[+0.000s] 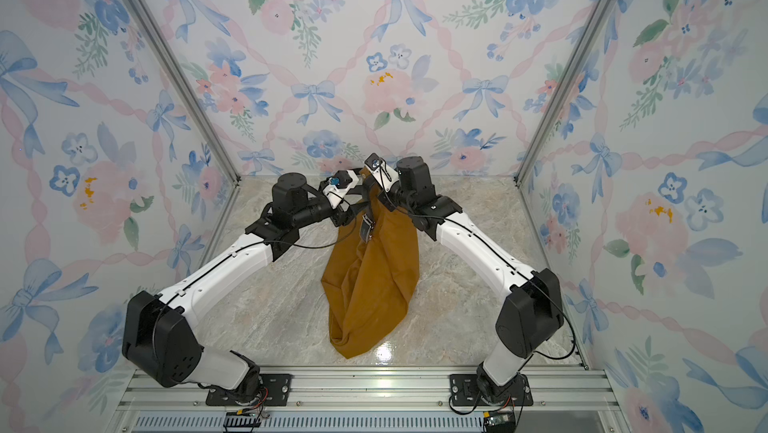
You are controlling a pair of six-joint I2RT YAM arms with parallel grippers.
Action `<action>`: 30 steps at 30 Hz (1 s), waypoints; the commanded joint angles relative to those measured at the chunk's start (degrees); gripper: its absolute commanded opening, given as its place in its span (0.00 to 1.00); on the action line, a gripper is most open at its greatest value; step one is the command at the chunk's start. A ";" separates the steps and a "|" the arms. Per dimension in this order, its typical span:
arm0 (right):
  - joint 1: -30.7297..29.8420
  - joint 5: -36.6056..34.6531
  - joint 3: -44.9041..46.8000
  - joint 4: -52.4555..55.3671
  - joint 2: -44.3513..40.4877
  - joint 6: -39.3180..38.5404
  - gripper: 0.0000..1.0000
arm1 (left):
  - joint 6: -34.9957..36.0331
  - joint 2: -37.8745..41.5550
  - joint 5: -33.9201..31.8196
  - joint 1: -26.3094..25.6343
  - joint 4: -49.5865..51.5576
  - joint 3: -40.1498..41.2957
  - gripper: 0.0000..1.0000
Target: Remove the belt from the trousers
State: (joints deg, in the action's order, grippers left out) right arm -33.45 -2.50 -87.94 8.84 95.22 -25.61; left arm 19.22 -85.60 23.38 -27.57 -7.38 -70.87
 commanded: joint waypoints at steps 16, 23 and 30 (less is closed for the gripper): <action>0.04 -4.19 -0.25 -6.35 1.74 4.96 0.77 | -8.58 -3.25 14.77 -0.73 -0.92 -5.82 0.00; 5.79 -6.44 -5.86 -1.58 10.31 14.41 0.89 | -9.14 5.88 15.76 -0.89 -0.50 -4.09 0.00; 12.26 -9.06 -5.46 2.26 14.25 23.43 0.92 | -9.61 16.43 13.43 1.65 0.92 -3.43 0.00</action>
State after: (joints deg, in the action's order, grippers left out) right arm -28.86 1.45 -94.83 8.69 105.58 -8.69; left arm 8.40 -80.25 25.76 -25.63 1.37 -71.99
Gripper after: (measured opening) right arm 0.922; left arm 0.123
